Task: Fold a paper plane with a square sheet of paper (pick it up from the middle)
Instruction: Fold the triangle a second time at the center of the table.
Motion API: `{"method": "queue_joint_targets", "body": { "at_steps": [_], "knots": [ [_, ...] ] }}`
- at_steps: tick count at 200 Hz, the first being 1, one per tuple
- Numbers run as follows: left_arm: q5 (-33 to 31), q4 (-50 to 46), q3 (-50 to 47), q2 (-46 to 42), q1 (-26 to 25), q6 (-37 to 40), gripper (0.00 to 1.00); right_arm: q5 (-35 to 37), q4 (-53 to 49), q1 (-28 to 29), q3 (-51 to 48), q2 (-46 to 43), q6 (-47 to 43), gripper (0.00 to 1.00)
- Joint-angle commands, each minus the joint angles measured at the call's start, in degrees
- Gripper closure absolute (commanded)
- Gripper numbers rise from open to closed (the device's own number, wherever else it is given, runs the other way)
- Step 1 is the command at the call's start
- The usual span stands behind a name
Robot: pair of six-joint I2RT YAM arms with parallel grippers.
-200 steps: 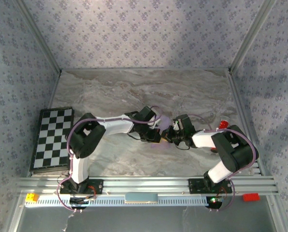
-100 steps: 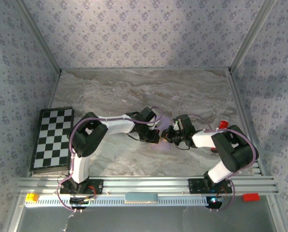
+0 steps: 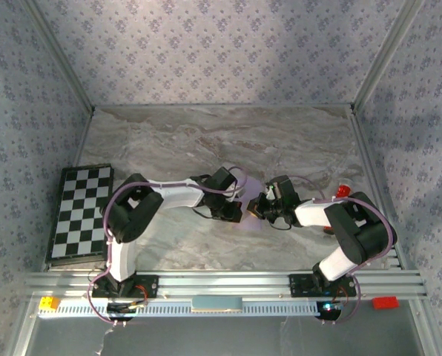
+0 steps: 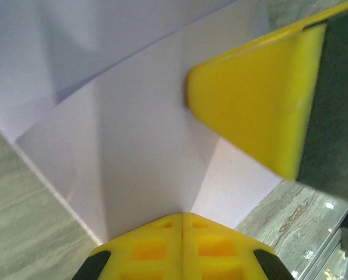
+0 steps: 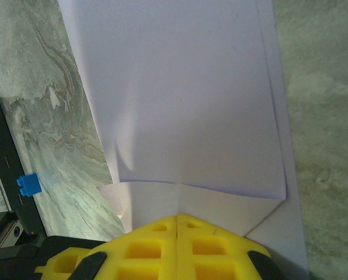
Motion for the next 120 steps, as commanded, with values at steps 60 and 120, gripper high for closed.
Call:
{"method": "queue_joint_targets", "body": {
  "at_steps": [60,120],
  "knots": [
    [0.8,-0.5,0.6,-8.3,-0.5,-2.5,1.0,4.0,-6.2,-0.8,-2.0,1.5,-0.4,1.0],
    [4.8,-0.7,3.9,-2.5,-1.3,-2.7,1.0,4.0,-6.2,-0.8,-2.1,1.4,-0.3,1.0]
  ]
}}
